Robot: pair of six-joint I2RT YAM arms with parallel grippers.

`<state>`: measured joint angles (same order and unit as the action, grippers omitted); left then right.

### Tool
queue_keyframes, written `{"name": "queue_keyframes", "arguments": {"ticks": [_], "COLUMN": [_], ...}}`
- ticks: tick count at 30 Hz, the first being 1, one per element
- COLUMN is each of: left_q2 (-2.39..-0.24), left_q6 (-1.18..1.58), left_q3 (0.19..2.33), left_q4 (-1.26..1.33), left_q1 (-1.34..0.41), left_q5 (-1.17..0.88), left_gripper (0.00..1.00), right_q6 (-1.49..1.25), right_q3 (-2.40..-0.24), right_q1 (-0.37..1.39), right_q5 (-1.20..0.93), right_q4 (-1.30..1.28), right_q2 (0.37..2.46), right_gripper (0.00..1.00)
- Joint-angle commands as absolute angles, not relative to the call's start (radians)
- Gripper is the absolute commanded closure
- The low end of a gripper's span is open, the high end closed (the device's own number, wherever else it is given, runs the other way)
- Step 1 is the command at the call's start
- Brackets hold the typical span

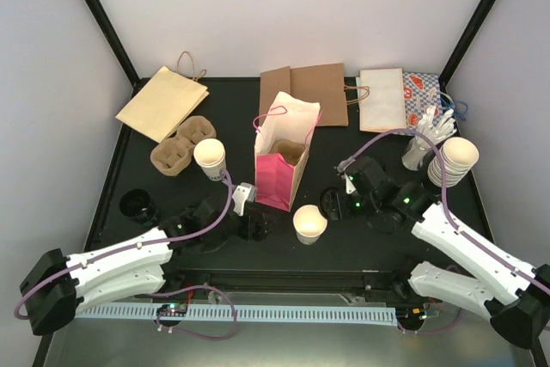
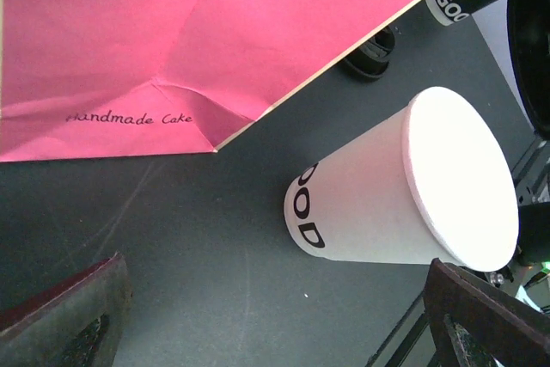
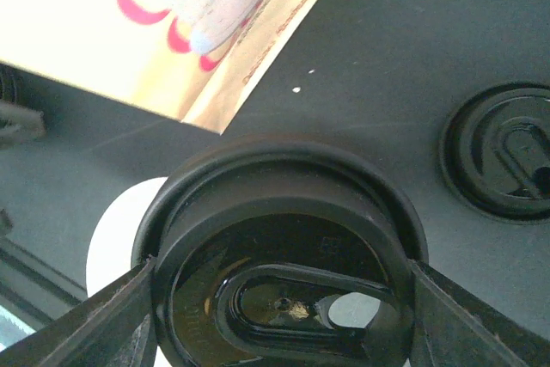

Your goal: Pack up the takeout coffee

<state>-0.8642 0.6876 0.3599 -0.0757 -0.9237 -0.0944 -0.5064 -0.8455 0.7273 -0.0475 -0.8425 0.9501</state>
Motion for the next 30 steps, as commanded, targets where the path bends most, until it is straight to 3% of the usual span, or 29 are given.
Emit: {"name": "queue_keyframes", "arguments": {"ticks": [1, 11, 30], "left_q2": [-0.887, -0.933, -1.012], "left_q6": [0.745, 0.774, 0.788], "left_q3": [0.339, 0.330, 0.334], "left_q4": [0.007, 0.085, 0.165], "left_q1": [-0.917, -0.916, -0.917], "left_q5": [-0.147, -0.196, -0.265], "left_gripper": [0.06, 0.30, 0.36], "right_q6": [-0.529, -0.527, -0.538], "right_q3": [-0.866, -0.905, -0.990], "right_q1": [0.819, 0.951, 1.072], "right_q5": [0.028, 0.050, 0.135], "right_q4": [-0.854, -0.840, -0.907], "right_q2": [0.960, 1.026, 1.166], "right_gripper": [0.32, 0.33, 0.34]}}
